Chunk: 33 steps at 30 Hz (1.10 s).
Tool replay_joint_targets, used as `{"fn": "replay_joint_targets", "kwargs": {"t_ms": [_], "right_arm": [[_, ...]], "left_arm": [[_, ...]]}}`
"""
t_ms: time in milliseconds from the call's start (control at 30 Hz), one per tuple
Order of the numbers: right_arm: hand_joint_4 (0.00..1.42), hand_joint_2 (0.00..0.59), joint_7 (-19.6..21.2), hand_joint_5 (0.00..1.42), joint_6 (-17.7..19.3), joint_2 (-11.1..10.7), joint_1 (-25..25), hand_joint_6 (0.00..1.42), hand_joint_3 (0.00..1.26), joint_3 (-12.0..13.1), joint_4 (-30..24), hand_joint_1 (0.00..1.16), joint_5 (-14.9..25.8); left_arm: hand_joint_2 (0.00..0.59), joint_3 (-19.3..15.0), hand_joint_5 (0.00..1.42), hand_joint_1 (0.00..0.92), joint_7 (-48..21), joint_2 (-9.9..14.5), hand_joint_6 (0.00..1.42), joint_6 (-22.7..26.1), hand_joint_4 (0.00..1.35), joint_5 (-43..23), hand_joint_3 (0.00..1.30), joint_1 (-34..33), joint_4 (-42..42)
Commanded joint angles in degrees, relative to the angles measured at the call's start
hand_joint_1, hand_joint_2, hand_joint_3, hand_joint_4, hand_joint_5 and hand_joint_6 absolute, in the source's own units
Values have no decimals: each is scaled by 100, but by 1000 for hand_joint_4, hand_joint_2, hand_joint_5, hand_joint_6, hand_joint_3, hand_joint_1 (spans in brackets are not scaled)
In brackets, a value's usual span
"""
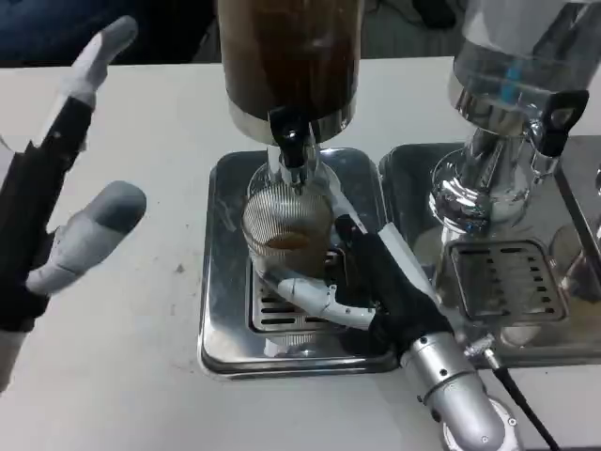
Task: Grasp the cup under the faucet to collect the drink, then remove the cup.
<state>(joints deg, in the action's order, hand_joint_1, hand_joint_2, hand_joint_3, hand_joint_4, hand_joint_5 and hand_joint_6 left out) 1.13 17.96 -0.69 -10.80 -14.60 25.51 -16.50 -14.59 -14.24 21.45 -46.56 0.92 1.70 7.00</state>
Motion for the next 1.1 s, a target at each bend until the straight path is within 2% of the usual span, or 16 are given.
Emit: {"fn": "replay_joint_targets", "kwargs": {"t_ms": [33,300,533,833,1100], "right_arm": [[0,216,-7,0,2,1,-113,0,0,69,136,652,82],[0,216,-33,0,32,20,-253,0,0,118,371,652,112],[0,215,-7,0,69,39,-323,0,0,99,434,655,76],[0,210,90,0,51,93,-366,0,0,88,502,660,32],[0,208,158,0,58,198,-466,0,0,60,678,675,45]], "left_arm": [[127,-273,0,0,483,-94,0,-260,0,458,28,601,475],[129,-327,0,0,1182,11,0,-535,0,1102,0,919,1145],[127,-106,0,0,1555,289,0,-477,0,1695,0,964,1936],[126,274,0,0,1716,374,0,-454,0,1791,0,902,2488],[126,361,0,0,1743,405,0,-430,0,1718,0,938,2514]]}}
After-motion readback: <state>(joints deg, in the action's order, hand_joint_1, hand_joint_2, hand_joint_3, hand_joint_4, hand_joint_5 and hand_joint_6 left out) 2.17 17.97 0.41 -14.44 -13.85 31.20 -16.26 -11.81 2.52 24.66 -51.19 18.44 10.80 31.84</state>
